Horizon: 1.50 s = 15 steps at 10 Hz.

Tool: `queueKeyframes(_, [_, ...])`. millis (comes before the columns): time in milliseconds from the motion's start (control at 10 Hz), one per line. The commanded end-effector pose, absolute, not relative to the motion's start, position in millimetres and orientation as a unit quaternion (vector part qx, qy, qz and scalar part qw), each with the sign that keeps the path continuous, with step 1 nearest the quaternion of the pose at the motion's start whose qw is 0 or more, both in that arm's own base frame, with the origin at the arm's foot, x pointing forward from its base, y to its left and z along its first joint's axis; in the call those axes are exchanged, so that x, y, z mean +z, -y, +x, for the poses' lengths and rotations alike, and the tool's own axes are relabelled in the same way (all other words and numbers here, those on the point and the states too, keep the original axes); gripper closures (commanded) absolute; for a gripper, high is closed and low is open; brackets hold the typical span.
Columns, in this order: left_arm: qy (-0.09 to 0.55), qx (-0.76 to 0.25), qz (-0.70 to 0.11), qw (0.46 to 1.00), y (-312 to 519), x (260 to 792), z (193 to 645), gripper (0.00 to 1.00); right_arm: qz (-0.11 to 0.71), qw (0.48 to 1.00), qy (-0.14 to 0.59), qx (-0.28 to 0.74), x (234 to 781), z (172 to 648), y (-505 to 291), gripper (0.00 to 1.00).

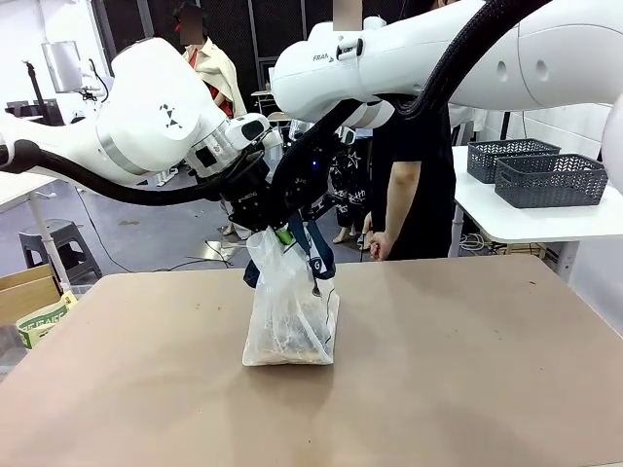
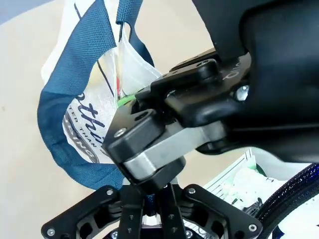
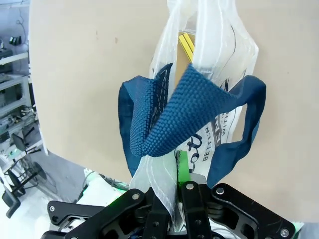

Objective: Transfer purchased items from the store into the shopping bag.
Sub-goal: Move the Reusable shopping bag to the right side of the table.

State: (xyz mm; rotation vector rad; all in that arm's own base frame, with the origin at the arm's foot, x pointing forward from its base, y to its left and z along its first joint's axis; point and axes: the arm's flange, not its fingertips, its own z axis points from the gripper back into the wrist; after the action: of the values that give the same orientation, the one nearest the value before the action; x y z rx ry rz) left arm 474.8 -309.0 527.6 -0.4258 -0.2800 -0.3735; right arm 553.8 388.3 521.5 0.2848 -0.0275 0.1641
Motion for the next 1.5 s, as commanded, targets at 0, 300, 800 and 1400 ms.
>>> queueKeyframes(0, [0.152, -0.174, -0.199, 0.952, 306, 532, 471, 1.0, 0.169, 0.981, 0.012, 0.098, 524, 558, -378, 1.0])
queueKeyframes(300, [0.14, -0.184, -0.209, 0.95, 309, 528, 475, 1.0, 0.184, 0.975, 0.015, 0.122, 525, 559, -372, 0.77])
queueKeyframes(800, [0.14, -0.184, -0.209, 0.95, 309, 528, 475, 1.0, 0.22, 0.967, 0.031, 0.125, 537, 569, -332, 0.0])
queueKeyframes(1400, [0.14, -0.184, -0.209, 0.95, 309, 528, 475, 1.0, 0.279, 0.909, 0.059, 0.305, 556, 554, -249, 0.0])
